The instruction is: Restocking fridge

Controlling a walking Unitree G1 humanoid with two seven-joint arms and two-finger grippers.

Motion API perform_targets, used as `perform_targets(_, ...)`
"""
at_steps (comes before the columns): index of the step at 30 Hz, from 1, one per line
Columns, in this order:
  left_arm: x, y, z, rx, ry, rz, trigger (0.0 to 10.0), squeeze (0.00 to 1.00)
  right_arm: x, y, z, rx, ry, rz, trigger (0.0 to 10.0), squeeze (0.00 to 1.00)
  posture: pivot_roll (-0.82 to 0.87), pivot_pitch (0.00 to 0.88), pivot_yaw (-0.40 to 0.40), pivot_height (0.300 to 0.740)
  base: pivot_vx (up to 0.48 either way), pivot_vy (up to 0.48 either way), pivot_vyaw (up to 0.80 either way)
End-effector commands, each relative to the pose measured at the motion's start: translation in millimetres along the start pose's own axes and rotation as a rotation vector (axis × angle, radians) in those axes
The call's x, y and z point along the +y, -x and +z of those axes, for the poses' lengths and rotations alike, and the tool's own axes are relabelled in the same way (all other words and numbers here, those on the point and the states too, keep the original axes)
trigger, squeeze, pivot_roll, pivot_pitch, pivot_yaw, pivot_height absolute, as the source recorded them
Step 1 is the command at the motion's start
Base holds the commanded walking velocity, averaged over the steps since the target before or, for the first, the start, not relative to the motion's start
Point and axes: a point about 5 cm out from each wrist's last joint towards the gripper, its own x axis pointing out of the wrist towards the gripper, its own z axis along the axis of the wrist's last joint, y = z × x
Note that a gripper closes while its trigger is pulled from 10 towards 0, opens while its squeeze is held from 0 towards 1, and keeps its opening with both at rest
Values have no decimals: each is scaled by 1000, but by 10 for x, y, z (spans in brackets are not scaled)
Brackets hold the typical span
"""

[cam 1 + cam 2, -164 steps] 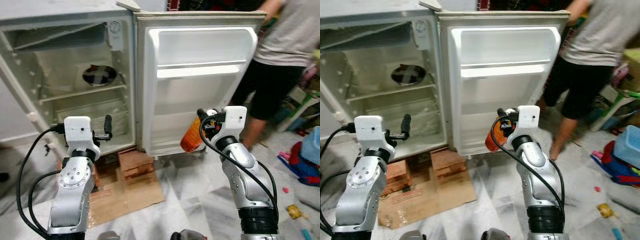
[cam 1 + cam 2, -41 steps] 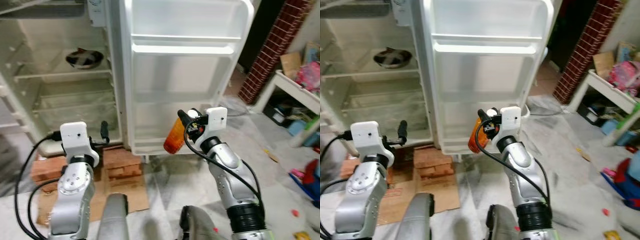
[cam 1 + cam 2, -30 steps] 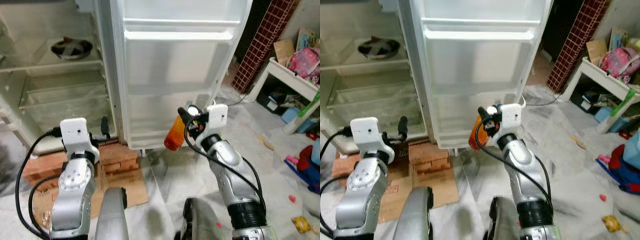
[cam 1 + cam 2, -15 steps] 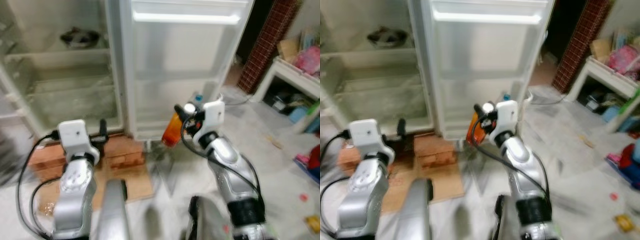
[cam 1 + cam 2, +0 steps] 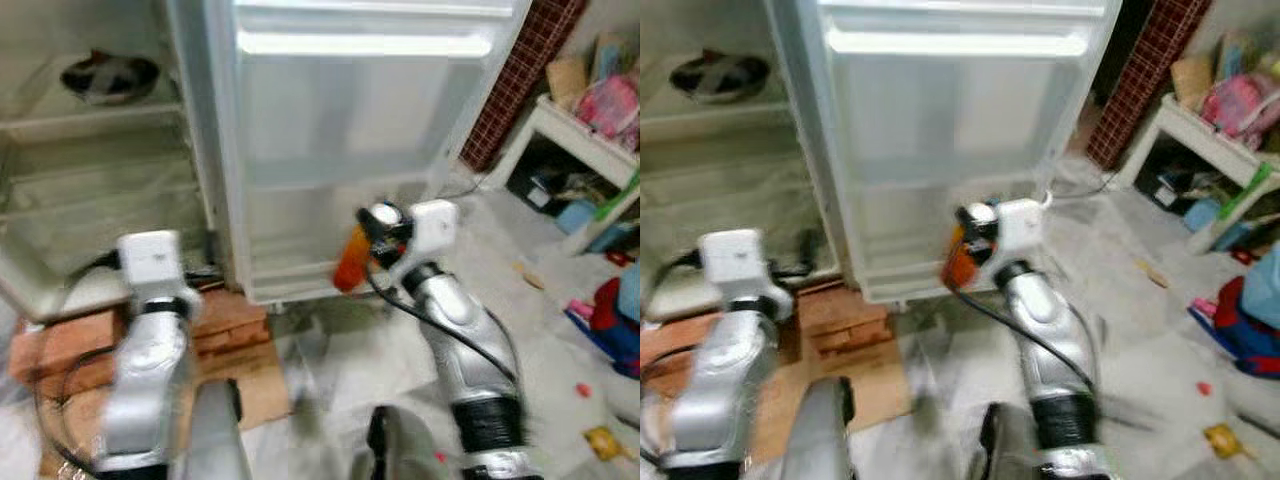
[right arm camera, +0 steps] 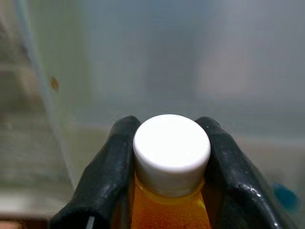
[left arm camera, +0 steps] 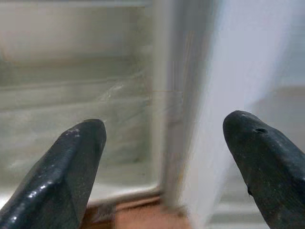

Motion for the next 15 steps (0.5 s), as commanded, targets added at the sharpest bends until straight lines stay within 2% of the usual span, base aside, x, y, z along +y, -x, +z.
perform_targets(1, -149, 9, 8, -1, 11, -46, 10000, 0, -217, 98, 25, -6, 34, -72, 10000, 0, 72, 2, -51, 543, 364, 0, 0)
perform_targets(4, -153, 4, 17, -8, 23, -44, 10000, 0, -210, 91, 27, -9, 38, -68, 10000, 0, 72, 0, -51, 543, 329, 0, 0)
perform_targets(15, -110, 41, 23, 3, 7, -6, 10000, 0, -204, 104, 18, -9, 44, -55, 10000, 0, 82, 0, -51, 543, 0, 0, 0)
